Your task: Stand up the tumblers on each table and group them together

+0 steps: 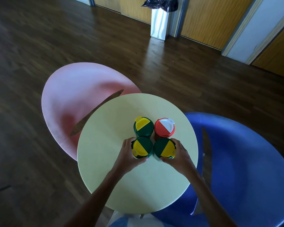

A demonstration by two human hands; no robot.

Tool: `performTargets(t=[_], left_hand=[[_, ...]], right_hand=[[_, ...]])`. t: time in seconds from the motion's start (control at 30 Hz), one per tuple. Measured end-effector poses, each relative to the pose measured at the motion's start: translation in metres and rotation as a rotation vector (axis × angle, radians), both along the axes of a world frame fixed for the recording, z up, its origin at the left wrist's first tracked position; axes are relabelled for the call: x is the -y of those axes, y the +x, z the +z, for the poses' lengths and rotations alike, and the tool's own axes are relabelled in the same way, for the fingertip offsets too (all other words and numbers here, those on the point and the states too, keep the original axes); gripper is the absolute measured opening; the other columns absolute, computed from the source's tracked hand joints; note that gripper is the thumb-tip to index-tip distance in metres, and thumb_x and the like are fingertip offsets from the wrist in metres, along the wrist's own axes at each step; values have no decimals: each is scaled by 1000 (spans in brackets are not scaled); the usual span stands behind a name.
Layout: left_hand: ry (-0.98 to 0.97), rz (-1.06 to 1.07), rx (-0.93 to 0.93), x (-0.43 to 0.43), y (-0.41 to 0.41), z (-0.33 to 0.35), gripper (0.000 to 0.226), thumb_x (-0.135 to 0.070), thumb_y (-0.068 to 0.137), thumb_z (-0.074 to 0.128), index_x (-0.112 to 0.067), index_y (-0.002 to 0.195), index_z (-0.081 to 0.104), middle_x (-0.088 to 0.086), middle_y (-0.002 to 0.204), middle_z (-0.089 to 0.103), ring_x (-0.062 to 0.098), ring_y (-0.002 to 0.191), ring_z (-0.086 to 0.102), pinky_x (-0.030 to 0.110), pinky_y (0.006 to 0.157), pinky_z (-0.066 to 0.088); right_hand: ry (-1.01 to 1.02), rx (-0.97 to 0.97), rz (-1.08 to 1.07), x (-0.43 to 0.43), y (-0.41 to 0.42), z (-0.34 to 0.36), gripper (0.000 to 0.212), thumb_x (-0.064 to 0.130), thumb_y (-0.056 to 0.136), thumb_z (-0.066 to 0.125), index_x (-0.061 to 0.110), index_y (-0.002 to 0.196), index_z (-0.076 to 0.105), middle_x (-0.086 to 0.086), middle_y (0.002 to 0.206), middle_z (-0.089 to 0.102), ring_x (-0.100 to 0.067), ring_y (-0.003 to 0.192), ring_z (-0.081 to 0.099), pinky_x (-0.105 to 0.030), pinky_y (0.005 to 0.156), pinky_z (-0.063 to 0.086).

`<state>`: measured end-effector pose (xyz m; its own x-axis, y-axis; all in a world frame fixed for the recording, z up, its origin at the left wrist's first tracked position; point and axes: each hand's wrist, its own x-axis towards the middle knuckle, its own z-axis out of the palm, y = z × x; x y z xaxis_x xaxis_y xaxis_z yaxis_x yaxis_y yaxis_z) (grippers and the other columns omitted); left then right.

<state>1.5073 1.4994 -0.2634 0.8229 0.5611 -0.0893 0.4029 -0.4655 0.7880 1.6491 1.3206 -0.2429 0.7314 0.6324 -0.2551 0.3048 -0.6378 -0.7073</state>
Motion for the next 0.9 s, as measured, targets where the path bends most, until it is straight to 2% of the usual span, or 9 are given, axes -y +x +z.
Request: performTargets(t=[0.13,0.3,0.37,0.47,0.6,0.7,0.77,0.9], left_hand=[[30,-20,-4,0,1,2,84,-45,56,81,-20,126,41,-4,117,45,8,101,48,7,75,41],[43,-23,-48,0,0,6,85,-53,55,77,-25,126,38,-6,118,44,6,99,48,20,76,50],[48,-28,-66,-1,0,8,85,-54,55,76,-25,126,38,-6,120,45,6,99,48,22,75,51],[39,-28,-97,0,0,12,84,-55,57,75,-26,126,38,-6,123,45,6,99,49,26,76,53],[47,-6,-103,2,0,21,79,-57,62,72,-25,128,40,-2,125,47,10,105,51,29,80,53],[136,64,-33,6,2,31,66,-47,74,72,-16,127,47,3,124,50,17,111,51,27,80,45],[215,107,36,7,5,39,54,-43,80,68,-13,121,52,5,119,56,21,108,54,29,79,47],[261,77,94,10,13,52,43,-50,81,53,-17,108,59,-1,105,62,17,97,59,34,76,52]], right_hand=[[-15,-1,7,1,1,0,86,38,66,82,19,136,35,0,137,46,-16,118,45,-26,87,44],[-24,-18,22,1,2,-2,89,39,67,81,21,138,32,-1,140,43,-14,118,44,-25,88,44],[-41,-19,37,1,2,-2,90,41,67,80,21,139,30,-1,140,41,-14,118,44,-28,89,47],[-94,7,65,2,3,-1,92,50,67,76,22,139,27,-2,140,41,-18,123,46,-40,91,51],[-160,22,49,1,4,7,94,60,70,69,21,143,24,-2,142,38,-21,127,45,-42,91,48],[-148,76,-26,0,6,16,83,60,79,60,20,144,26,-3,145,38,-22,128,45,-44,92,48],[-96,154,-77,-1,8,26,70,57,83,56,21,139,34,-4,139,45,-22,122,50,-43,87,50],[39,357,-151,-4,6,47,43,44,88,56,22,124,53,0,119,60,-18,107,59,-29,71,48]])
